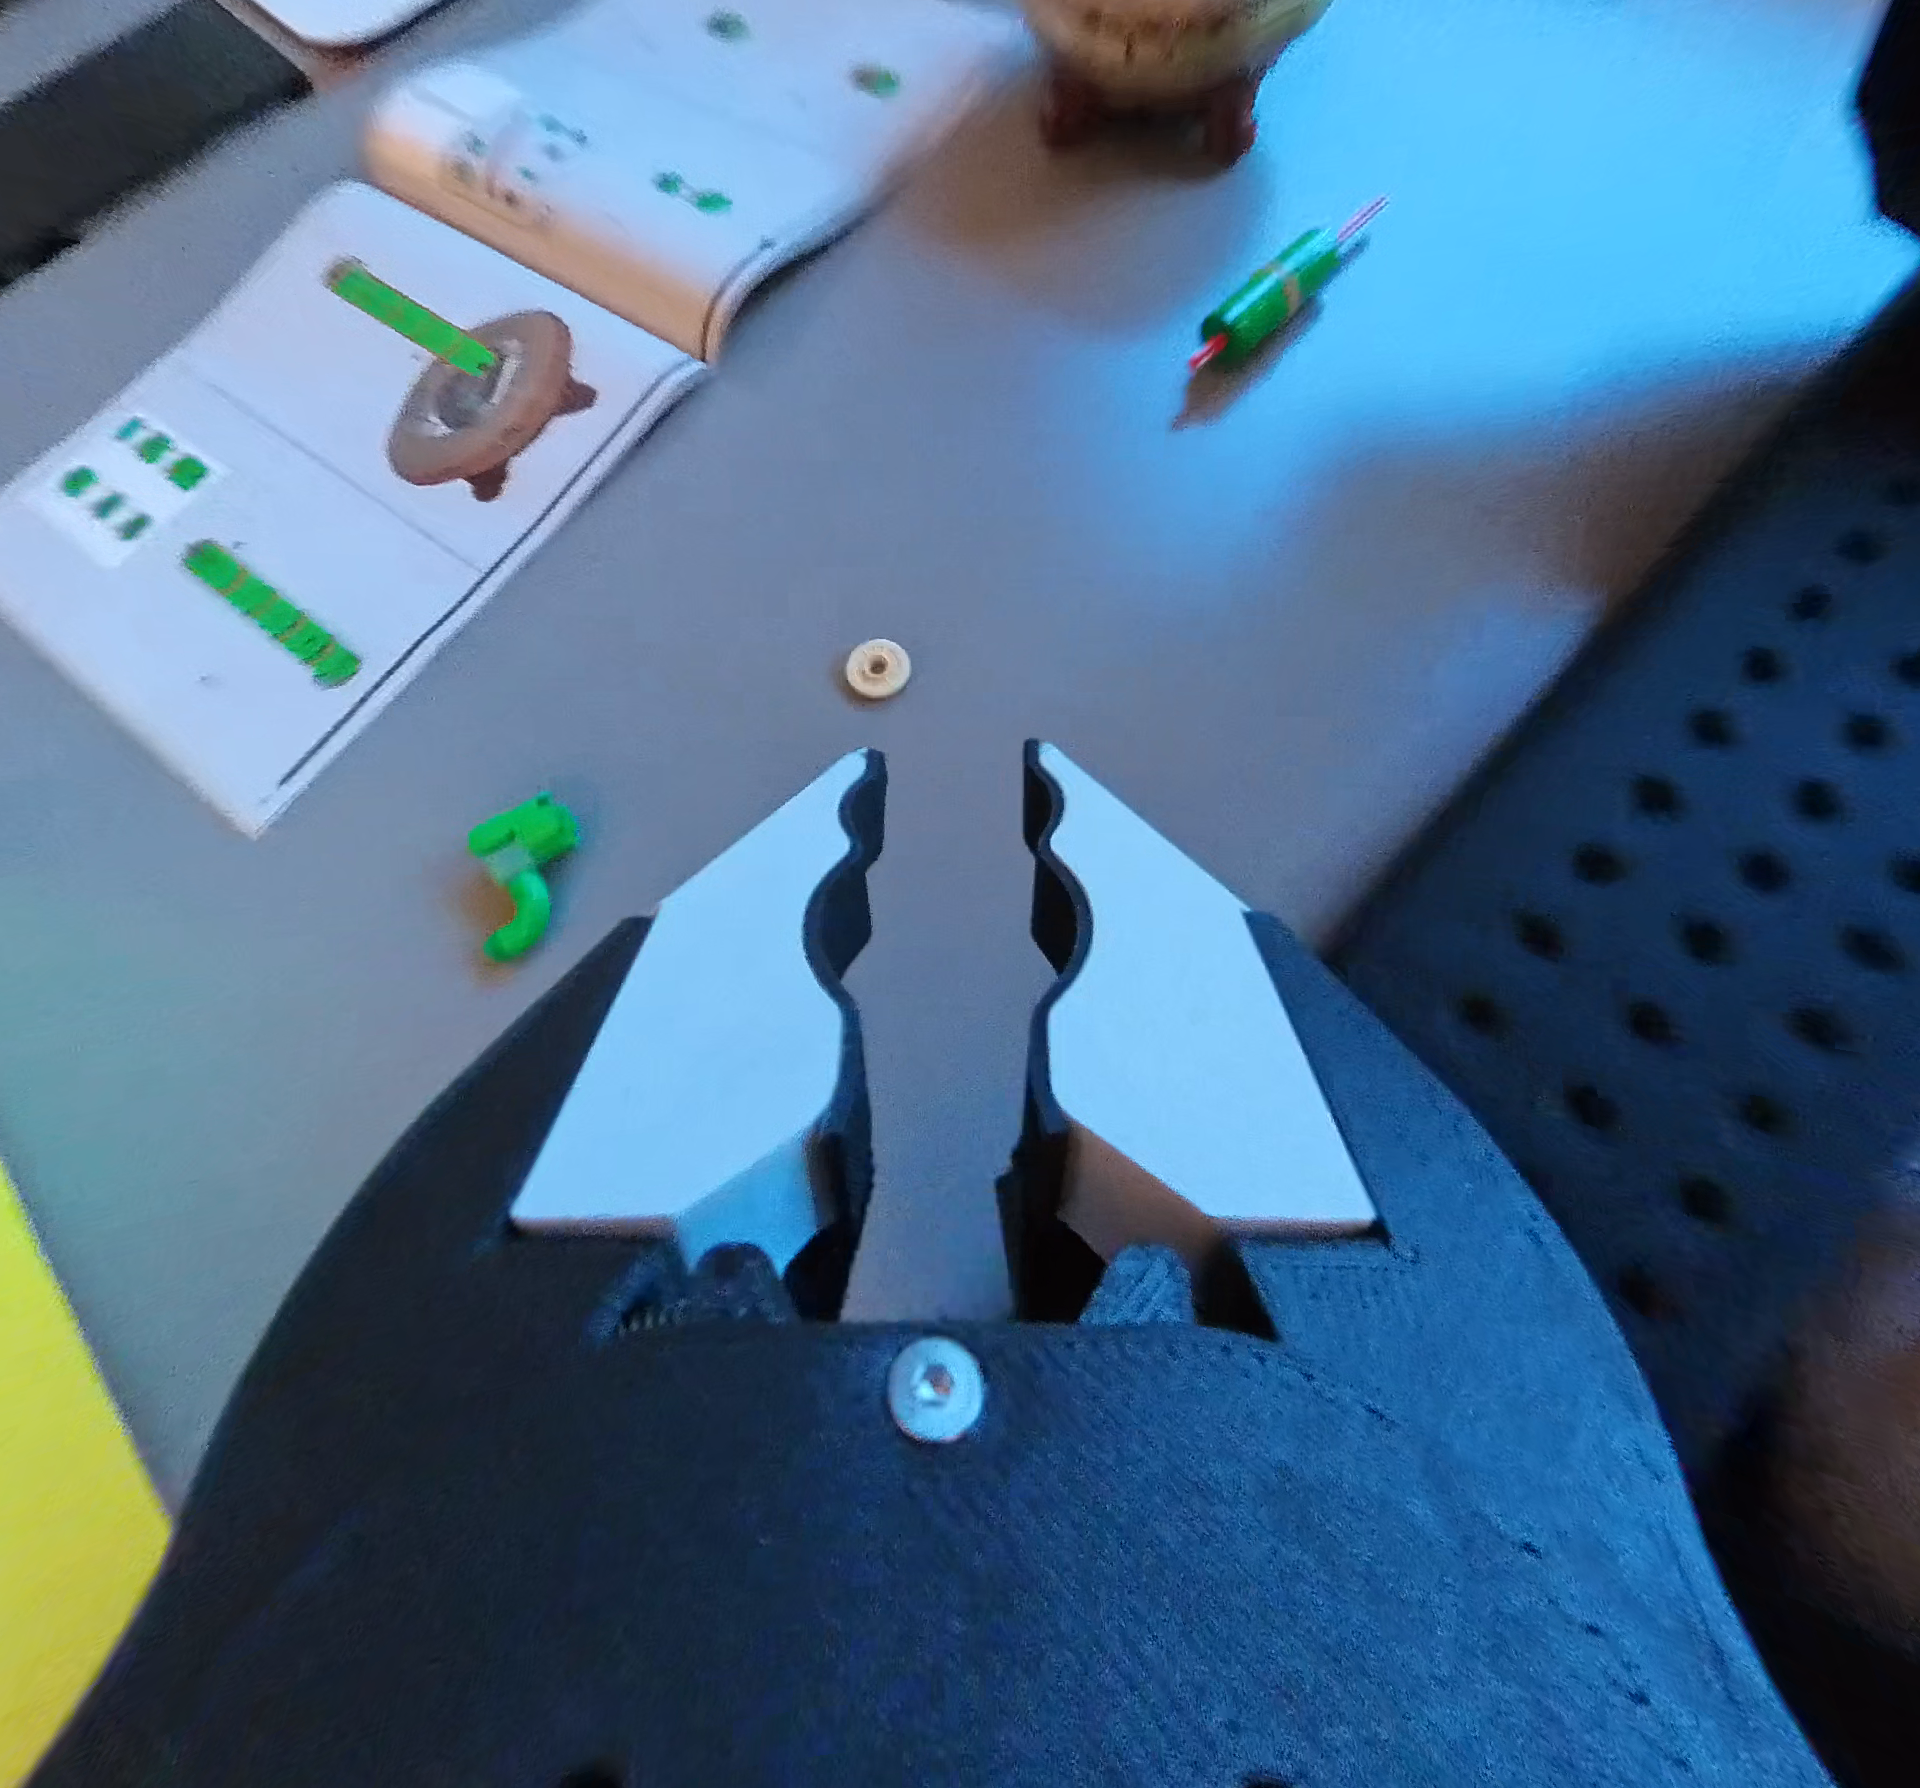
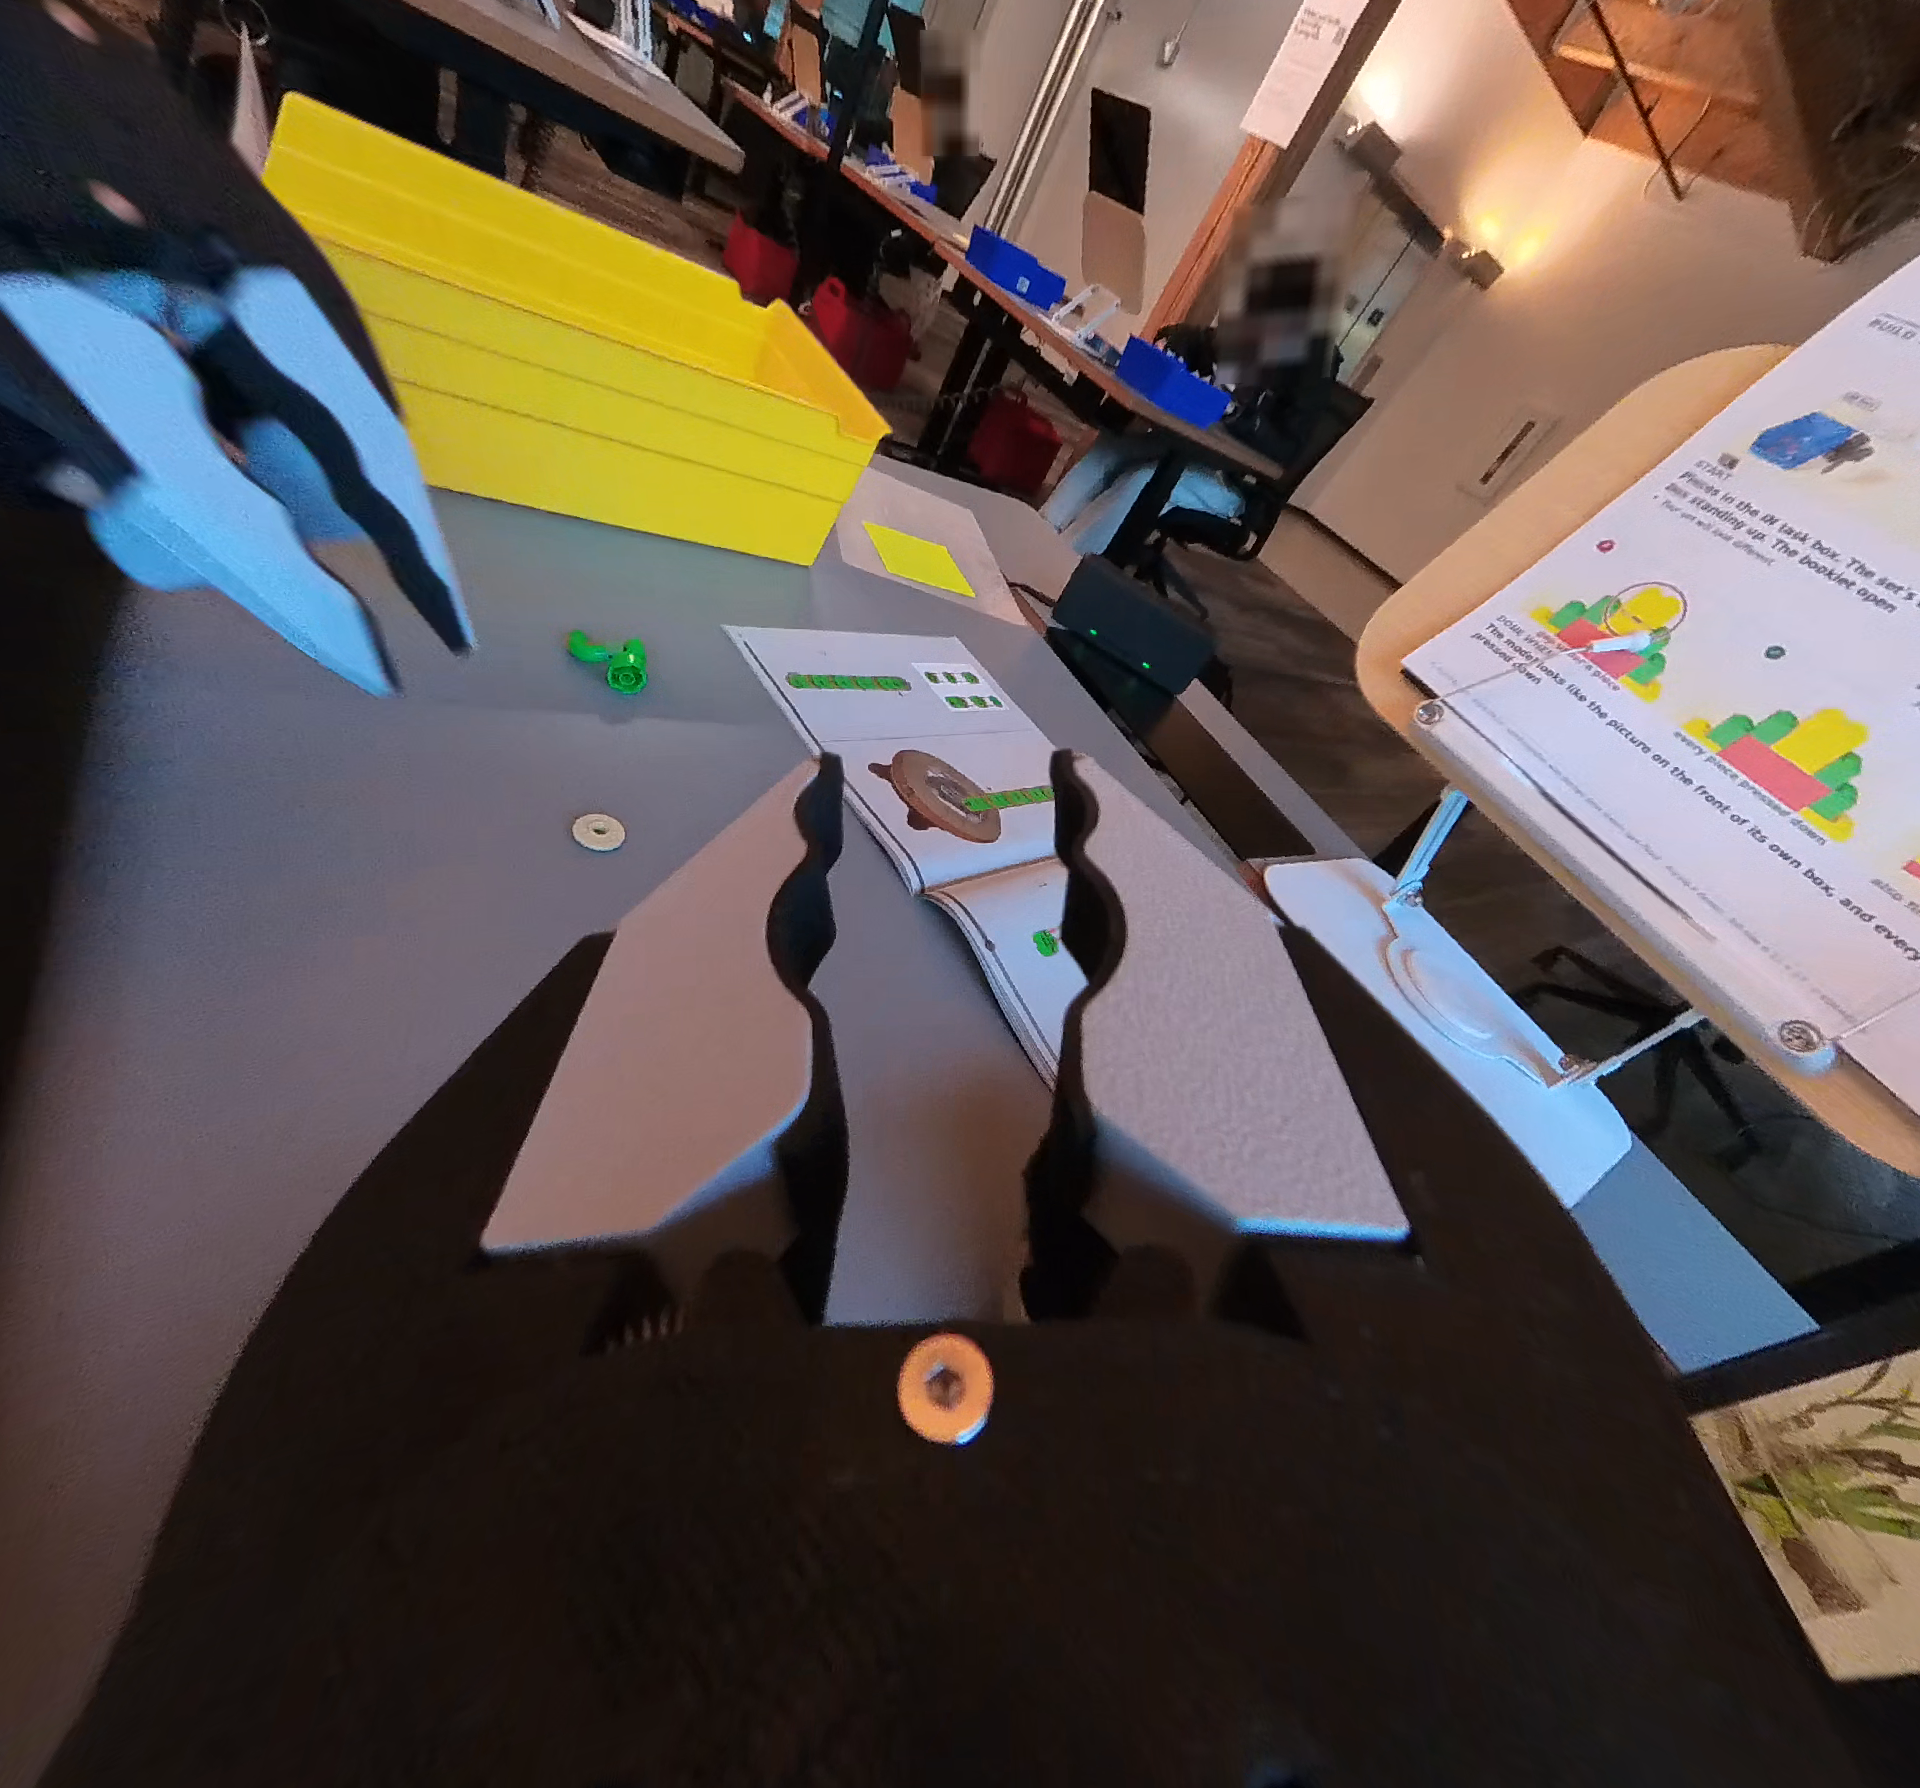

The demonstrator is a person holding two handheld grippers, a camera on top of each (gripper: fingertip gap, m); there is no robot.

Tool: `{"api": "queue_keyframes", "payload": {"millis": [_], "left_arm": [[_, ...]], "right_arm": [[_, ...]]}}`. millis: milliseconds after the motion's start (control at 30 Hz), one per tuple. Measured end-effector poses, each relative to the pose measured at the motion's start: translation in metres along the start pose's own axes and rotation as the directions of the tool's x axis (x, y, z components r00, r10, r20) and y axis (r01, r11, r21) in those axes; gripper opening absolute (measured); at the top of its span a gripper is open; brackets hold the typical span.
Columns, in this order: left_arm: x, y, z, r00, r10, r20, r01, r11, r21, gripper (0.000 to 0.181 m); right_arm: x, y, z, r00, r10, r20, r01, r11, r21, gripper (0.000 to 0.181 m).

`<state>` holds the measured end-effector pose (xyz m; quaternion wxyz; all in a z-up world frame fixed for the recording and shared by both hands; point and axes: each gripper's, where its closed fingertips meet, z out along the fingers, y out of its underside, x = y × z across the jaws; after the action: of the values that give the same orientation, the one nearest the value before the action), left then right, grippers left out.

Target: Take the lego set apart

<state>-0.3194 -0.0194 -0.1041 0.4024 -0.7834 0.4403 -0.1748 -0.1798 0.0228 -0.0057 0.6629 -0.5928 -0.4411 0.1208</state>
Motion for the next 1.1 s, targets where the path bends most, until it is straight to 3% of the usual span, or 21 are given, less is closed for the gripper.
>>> {"api": "queue_keyframes", "payload": {"millis": [133,200,433,800,1100], "left_arm": [[-0.015,0.000,0.045,0.999,0.041,-0.032,-0.042,0.998,-0.039,0.031],[-0.018,-0.001,0.055,0.998,0.038,-0.045,-0.041,0.997,-0.058,0.037],[-0.017,0.008,0.077,0.998,0.024,-0.058,-0.029,0.995,-0.094,0.034],[-0.022,0.007,0.080,0.997,-0.018,-0.079,0.014,0.999,-0.040,0.013],[-0.023,0.008,0.078,0.997,0.033,-0.072,-0.037,0.998,-0.054,0.007]], "right_arm": [[0.002,0.013,0.000,0.995,-0.098,-0.027,0.097,0.994,-0.047,0.039],[0.007,0.016,-0.002,0.991,-0.126,-0.054,0.123,0.991,-0.053,0.036],[0.015,0.007,-0.012,0.997,-0.063,-0.048,0.064,0.998,0.020,0.035],[0.027,0.018,-0.011,0.999,0.002,-0.041,-0.002,1.000,-0.017,0.034],[0.017,0.019,-0.007,0.987,-0.158,-0.038,0.153,0.982,-0.114,0.033]]}}
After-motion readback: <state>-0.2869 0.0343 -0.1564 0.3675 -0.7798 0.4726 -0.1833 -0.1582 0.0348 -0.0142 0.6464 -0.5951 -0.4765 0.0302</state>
